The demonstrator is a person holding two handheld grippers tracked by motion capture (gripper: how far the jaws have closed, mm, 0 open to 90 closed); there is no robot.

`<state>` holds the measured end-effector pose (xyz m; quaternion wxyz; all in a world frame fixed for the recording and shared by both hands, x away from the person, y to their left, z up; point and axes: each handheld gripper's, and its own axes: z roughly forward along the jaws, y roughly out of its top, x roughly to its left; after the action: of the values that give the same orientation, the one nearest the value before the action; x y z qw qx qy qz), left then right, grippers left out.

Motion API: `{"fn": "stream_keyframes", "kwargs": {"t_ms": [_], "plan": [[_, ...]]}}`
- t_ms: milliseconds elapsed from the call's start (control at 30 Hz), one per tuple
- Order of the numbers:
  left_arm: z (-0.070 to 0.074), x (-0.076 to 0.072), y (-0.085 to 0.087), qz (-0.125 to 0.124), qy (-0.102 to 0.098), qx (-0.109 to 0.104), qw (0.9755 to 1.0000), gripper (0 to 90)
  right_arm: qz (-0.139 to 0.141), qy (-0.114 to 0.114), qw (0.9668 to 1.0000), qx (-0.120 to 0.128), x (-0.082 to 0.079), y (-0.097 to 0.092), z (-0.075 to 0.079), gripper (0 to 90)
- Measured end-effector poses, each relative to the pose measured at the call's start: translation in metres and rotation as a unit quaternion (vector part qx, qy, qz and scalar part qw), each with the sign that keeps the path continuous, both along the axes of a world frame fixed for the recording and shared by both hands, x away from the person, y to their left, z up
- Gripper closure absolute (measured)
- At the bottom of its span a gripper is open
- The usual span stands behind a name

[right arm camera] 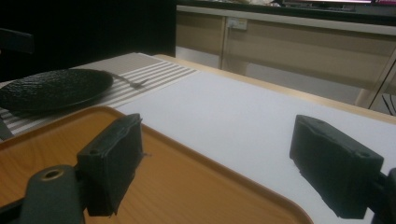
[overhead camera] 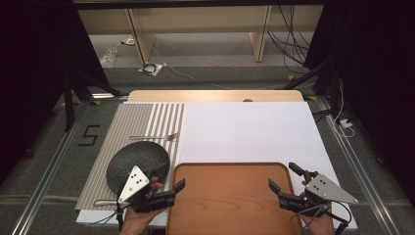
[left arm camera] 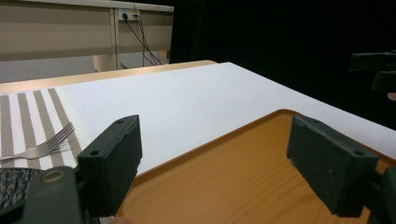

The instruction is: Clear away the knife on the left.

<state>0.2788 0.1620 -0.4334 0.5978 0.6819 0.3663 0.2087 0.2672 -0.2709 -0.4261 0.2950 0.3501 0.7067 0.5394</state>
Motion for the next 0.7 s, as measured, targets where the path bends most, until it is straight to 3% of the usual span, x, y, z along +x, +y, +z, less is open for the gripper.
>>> {"fn": "stream_keyframes", "kwargs": {"t_ms": [500, 700], "plan": [[0.0013, -0.0001, 0.0018, 0.0, 0.002, 0.003, 1.0, 18.2, -0.001, 0.0, 1.0, -0.004, 0.0002, -0.0004, -0.0002, 18.2], [0.004, -0.0013, 0.0042, -0.002, 0.002, 0.017, 0.9999, 18.2, -0.002, -0.001, 1.0, -0.003, -0.0002, 0.0, 0.0004, 18.3]]}}
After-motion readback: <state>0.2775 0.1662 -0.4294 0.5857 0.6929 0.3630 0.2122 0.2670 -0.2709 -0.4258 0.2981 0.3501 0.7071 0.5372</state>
